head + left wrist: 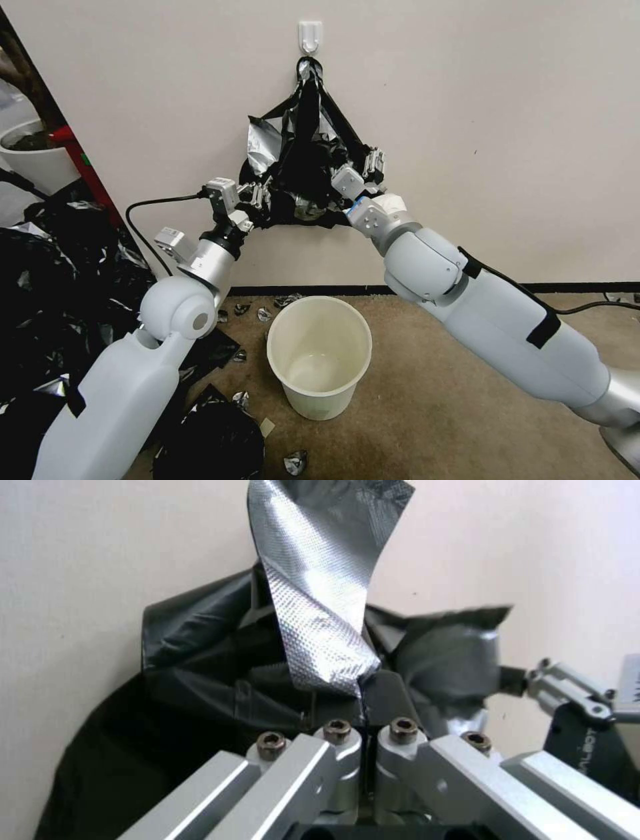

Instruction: Place a trash bag onto the trash bin.

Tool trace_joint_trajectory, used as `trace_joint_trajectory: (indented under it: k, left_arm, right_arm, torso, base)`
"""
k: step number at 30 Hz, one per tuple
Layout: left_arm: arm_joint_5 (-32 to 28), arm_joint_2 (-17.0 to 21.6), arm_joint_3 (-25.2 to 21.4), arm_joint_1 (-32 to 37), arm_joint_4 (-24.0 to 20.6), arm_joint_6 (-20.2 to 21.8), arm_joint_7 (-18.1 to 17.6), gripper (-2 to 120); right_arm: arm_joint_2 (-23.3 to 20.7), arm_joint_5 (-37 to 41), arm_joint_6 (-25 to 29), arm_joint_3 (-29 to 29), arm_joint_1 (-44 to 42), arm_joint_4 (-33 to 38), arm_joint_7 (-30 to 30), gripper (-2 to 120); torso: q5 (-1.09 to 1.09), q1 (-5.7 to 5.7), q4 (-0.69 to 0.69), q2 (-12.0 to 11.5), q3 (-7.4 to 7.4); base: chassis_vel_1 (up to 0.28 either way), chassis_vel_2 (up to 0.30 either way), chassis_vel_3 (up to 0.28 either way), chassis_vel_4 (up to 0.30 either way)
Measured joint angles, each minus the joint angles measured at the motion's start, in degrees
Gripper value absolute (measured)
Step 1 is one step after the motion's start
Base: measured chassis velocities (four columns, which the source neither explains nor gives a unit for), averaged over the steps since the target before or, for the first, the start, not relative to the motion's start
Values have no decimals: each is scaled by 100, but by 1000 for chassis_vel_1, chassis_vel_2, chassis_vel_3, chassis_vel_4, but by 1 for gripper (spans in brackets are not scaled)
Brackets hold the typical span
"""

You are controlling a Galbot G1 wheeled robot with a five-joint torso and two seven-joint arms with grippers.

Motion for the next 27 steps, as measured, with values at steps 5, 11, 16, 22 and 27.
trace_joint_trajectory:
  k: [5,11,16,22,27]
  left_arm:
    - [-14,19,-87,51,-27,-1,-2,0]
    - [-16,8,-142,131,-53,-5,-3,0]
    - [-16,-40,-188,215,-87,-8,-11,0]
    - [25,-111,-235,417,-184,-12,-17,0]
    - [140,-203,-270,649,-272,-29,-17,0]
  right_arm:
    - [3,88,21,163,-69,-34,-12,65]
    - [-73,470,38,280,-203,52,124,47]
    - [-134,1327,67,444,-417,221,641,27]
    - [-205,1793,258,780,-1074,751,875,2]
    - [-138,1858,1202,1025,-1780,1009,713,0]
  torso:
    - [0,0,0,0,0]
    - [0,0,0,0,0]
    - [0,0,0,0,0]
    - [1,0,-1,1,0]
    - [1,0,0,1,0]
  base:
    - [0,0,0,0]
    - [0,0,0,0]
    - [0,0,0,0]
    - [0,0,0,0]
    - [0,0,0,0]
